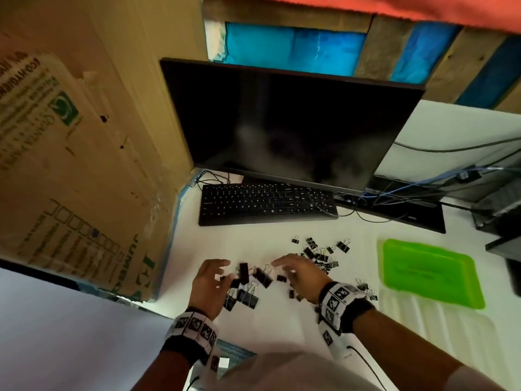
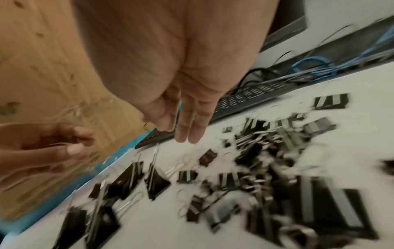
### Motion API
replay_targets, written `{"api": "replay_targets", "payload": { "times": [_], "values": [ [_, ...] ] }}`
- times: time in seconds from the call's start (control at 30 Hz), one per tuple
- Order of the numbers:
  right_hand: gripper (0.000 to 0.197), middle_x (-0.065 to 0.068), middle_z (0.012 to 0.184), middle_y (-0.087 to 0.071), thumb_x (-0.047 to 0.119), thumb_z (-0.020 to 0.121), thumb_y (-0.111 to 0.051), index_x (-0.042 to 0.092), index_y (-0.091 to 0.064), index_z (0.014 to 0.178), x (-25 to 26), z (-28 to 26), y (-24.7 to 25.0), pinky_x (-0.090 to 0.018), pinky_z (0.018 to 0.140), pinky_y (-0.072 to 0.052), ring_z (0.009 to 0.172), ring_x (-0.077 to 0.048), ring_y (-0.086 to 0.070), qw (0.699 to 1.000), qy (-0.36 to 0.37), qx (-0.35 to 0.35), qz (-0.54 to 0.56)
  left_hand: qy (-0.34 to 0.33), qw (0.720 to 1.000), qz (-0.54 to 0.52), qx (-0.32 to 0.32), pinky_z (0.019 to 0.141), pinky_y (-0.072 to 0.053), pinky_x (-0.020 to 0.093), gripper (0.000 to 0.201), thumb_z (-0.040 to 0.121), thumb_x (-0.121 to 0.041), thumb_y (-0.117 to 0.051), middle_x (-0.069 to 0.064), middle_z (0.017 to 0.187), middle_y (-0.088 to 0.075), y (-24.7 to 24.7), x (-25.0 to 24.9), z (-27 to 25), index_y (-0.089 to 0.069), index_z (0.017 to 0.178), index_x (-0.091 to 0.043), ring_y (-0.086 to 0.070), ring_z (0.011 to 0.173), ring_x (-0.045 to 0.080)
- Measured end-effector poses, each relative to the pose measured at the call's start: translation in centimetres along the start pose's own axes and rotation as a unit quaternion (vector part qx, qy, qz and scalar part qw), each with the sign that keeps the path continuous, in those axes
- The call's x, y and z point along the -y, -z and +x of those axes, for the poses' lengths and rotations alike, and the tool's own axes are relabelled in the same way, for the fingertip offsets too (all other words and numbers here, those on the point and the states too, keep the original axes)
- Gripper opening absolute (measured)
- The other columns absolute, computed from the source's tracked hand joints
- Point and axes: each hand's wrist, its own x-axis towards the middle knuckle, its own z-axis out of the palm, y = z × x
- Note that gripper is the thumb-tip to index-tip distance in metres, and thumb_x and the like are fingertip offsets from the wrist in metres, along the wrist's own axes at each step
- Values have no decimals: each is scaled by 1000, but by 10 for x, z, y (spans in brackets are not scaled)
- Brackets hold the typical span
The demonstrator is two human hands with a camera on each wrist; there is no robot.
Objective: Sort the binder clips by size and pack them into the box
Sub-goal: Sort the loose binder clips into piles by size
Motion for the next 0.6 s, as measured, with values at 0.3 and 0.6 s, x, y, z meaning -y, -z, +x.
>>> {"api": "replay_targets", "payload": {
  "times": [0.3, 0.6],
  "values": [
    [38, 3, 126, -53, 28, 85, -65, 29, -54, 121, -81, -68, 53, -33, 98, -44, 118, -20, -52, 974, -133, -151, -108, -156, 961, 57, 222, 79, -48, 20, 19, 85, -16, -65, -20, 99, -51, -66, -58, 2, -63, 101, -27, -54, 76, 0],
    [92, -6, 141, -28, 25, 66, -82, 16, -30, 141, -95, -99, 23, -35, 101, -43, 122, -28, -47, 969, -231, -27, -77, -19, 900, 197, 389, 114, -30, 37, 99, 73, -15, -78, 1, 158, -2, -132, -64, -5, -14, 146, -33, -20, 143, 26]
  ]
}}
